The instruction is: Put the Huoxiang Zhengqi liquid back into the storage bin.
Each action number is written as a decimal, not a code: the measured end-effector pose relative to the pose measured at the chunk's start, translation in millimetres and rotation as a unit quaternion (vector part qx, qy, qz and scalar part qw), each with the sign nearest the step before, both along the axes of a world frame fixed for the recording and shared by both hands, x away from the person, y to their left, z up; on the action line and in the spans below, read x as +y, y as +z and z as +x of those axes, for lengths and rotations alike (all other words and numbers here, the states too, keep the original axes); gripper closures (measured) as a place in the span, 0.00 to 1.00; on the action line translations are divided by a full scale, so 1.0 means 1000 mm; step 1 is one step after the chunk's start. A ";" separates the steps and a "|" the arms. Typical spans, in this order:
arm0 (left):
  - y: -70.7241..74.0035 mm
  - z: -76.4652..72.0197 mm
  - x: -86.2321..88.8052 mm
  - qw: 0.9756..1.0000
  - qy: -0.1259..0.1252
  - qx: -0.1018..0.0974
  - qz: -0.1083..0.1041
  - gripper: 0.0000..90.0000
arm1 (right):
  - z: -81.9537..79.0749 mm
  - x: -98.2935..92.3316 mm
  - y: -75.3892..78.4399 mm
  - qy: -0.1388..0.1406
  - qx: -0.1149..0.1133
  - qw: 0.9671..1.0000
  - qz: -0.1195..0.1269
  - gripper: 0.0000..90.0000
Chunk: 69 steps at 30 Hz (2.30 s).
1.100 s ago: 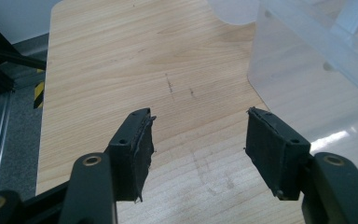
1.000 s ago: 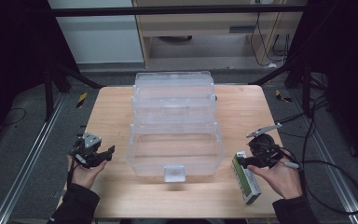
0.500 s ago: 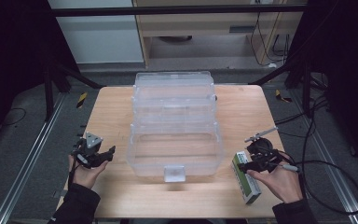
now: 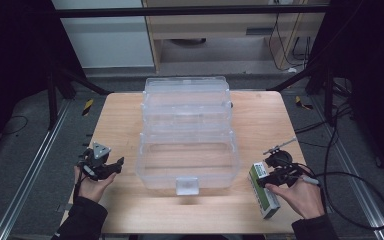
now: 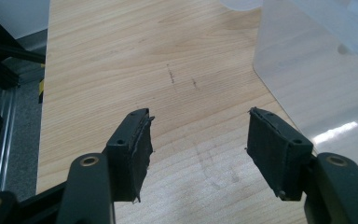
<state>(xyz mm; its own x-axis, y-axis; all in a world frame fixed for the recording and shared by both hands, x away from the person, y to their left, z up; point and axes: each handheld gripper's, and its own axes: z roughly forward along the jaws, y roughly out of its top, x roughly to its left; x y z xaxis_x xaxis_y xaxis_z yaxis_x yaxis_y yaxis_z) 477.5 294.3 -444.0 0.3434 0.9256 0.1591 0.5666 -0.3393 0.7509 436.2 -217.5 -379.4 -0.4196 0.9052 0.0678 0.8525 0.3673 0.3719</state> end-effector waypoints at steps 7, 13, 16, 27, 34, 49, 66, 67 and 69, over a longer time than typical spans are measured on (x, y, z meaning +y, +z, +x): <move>-0.001 0.000 -0.001 1.000 -0.002 0.003 0.001 0.44 | 0.002 0.000 -0.005 0.001 0.010 1.000 -0.005 0.54; -0.002 0.000 -0.002 1.000 -0.003 0.004 0.003 0.44 | 0.002 0.000 -0.009 0.005 0.016 1.000 -0.011 0.57; -0.002 0.000 -0.002 1.000 -0.003 0.005 0.003 0.44 | 0.003 0.000 -0.010 0.005 0.020 1.000 -0.017 0.59; -0.004 0.001 -0.003 1.000 -0.005 0.008 0.005 0.44 | 0.008 0.001 -0.015 0.003 0.032 0.999 -0.023 0.63; -0.004 0.001 -0.003 1.000 -0.006 0.009 0.005 0.43 | 0.010 0.001 -0.013 0.006 0.030 0.999 -0.040 0.69; -0.004 0.001 -0.003 1.000 -0.006 0.009 0.005 0.43 | 0.016 0.007 -0.011 0.021 0.050 0.996 -0.069 0.71; -0.004 0.001 -0.002 1.000 -0.006 0.010 0.006 0.43 | 0.016 -0.001 0.000 0.007 0.031 0.998 -0.051 0.71; -0.004 0.001 -0.003 1.000 -0.006 0.010 0.005 0.43 | 0.016 -0.002 0.001 0.006 0.028 0.998 -0.050 0.71; -0.004 0.001 -0.003 1.000 -0.006 0.010 0.006 0.43 | 0.016 -0.002 0.006 0.003 0.022 0.999 -0.048 0.71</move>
<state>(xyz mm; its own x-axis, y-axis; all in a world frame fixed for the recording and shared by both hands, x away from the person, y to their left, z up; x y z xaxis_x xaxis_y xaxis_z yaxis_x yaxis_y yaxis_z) 478.5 291.4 -448.4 0.3585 0.9192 0.1627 0.5775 -0.3553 0.7350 451.8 -219.7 -373.8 -0.4236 0.9059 -0.0002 0.8650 0.4045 0.2969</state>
